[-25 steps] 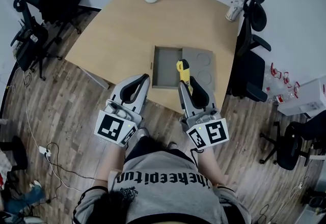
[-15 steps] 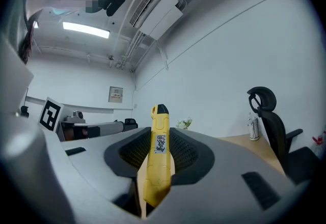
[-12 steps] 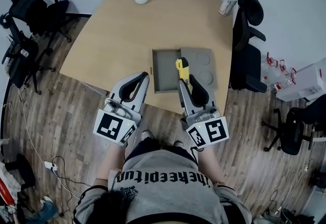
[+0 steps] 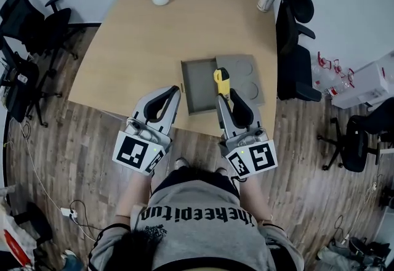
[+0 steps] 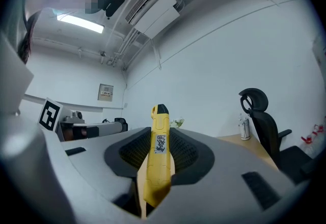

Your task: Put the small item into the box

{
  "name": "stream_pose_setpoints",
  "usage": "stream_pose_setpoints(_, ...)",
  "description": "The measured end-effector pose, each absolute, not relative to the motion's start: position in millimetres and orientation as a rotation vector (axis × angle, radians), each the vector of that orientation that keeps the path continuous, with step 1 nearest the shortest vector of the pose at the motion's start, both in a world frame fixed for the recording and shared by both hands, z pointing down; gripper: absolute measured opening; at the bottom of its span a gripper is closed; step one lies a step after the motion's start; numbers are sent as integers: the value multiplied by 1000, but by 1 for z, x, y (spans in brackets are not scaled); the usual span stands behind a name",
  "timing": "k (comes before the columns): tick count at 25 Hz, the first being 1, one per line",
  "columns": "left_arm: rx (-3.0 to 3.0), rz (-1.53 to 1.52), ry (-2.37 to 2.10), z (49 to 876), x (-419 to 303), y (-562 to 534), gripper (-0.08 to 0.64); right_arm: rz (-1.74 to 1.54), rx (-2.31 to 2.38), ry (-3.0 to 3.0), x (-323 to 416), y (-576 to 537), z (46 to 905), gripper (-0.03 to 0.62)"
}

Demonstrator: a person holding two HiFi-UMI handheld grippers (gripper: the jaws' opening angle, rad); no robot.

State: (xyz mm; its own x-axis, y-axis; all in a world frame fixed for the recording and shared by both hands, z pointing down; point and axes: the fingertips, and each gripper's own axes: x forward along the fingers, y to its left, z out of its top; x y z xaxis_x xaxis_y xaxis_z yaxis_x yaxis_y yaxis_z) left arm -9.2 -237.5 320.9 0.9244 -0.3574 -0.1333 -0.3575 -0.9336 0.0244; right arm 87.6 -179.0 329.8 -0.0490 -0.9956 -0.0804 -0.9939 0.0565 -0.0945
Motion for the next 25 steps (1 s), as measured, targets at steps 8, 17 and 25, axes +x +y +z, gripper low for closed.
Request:
stream_pose_setpoints(8,-3114,200,511,330,-6,-243,17,-48,-2137,2152,89,-182,339,118)
stream_pose_setpoints(17,-3141,177,520,341,-6,-256,17,-106,-2159,2159,93,-195,353,118)
stream_pose_setpoints(25,-3155,165,550,348,4,-283,17,-188,-2168,2189,105,-224,374,118)
